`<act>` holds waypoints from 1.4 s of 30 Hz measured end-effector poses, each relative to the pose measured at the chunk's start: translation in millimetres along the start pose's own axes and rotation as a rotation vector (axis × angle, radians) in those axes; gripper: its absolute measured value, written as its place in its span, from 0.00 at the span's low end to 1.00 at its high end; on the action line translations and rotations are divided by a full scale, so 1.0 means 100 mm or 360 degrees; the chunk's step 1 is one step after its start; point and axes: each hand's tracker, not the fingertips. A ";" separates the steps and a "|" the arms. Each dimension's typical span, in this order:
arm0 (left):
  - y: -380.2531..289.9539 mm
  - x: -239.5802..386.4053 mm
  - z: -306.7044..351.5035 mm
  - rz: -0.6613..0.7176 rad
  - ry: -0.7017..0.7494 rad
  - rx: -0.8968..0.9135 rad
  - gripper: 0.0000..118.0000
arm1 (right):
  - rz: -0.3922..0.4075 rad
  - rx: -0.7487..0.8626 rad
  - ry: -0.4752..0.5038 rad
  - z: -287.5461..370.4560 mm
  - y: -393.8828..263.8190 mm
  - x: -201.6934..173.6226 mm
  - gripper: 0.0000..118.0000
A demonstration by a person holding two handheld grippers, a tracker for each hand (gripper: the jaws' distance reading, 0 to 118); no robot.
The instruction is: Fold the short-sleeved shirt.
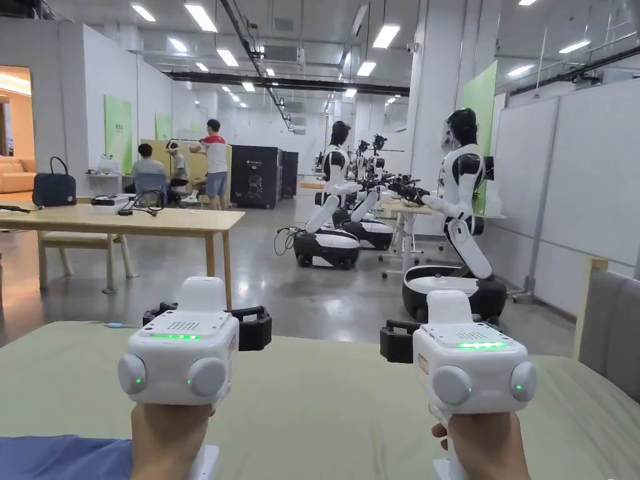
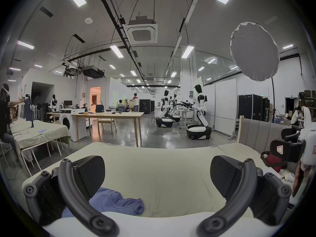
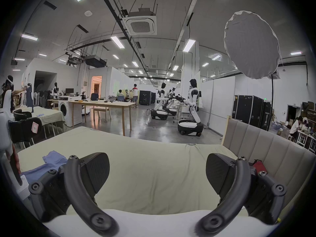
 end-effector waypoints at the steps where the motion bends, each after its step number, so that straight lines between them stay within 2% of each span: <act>1: 0.00 0.01 0.00 -0.0009 0.0001 -0.0002 1.00 | -0.0002 -0.0002 -0.0002 -0.04 -0.01 0.01 0.97; 8: -0.03 0.07 0.01 -0.0058 -0.0014 0.0001 1.00 | -0.0073 -0.0035 0.0003 0.00 -0.03 0.04 0.97; 14: -0.09 0.07 -0.03 -0.0006 -0.0001 -0.0011 1.00 | -0.0063 -0.0018 0.0009 -0.12 -0.09 0.11 0.97; 20: -0.11 0.06 -0.05 -0.0038 0.0000 -0.0006 1.00 | -0.0220 0.0037 0.0013 0.01 -0.08 0.18 0.97; 23: -0.08 0.08 0.00 -0.0144 0.0002 0.0005 1.00 | -0.0226 0.0050 -0.0003 0.01 -0.08 0.21 0.97; 25: -0.06 0.13 -0.02 -0.0349 0.0005 0.0008 1.00 | -0.0025 0.0027 -0.0028 -0.01 -0.07 0.17 0.97; 28: -0.08 0.25 0.01 -0.0917 0.0032 0.0091 1.00 | 0.0548 0.0044 -0.0062 -0.02 -0.10 -0.02 0.97; 31: -0.17 0.41 0.01 -0.1595 0.0040 0.0159 1.00 | 0.1328 0.0016 -0.0024 -0.05 -0.27 -0.27 0.97; 36: -0.59 0.54 0.05 -0.2637 0.0028 0.0192 1.00 | 0.2925 0.0059 0.0046 -0.01 -1.03 -0.48 0.97; 37: -0.68 0.54 0.05 -0.2774 0.0007 0.0182 1.00 | 0.3134 0.0095 0.0041 -0.01 -1.15 -0.45 0.97; 38: -0.80 0.50 0.07 -0.2895 -0.0012 0.0169 1.00 | 0.3212 0.0123 0.0010 -0.03 -1.21 -0.43 0.97; 39: -0.86 0.49 0.09 -0.2937 -0.0036 0.0172 1.00 | 0.3106 0.0084 -0.0031 -0.06 -1.19 -0.43 0.97; 41: -0.86 0.46 0.12 -0.2750 -0.0041 0.0151 1.00 | 0.2667 -0.0001 -0.0047 -0.09 -1.00 -0.41 0.97; 42: -0.79 0.43 0.12 -0.2512 -0.0036 0.0112 1.00 | 0.2395 -0.0013 -0.0070 -0.10 -0.85 -0.38 0.97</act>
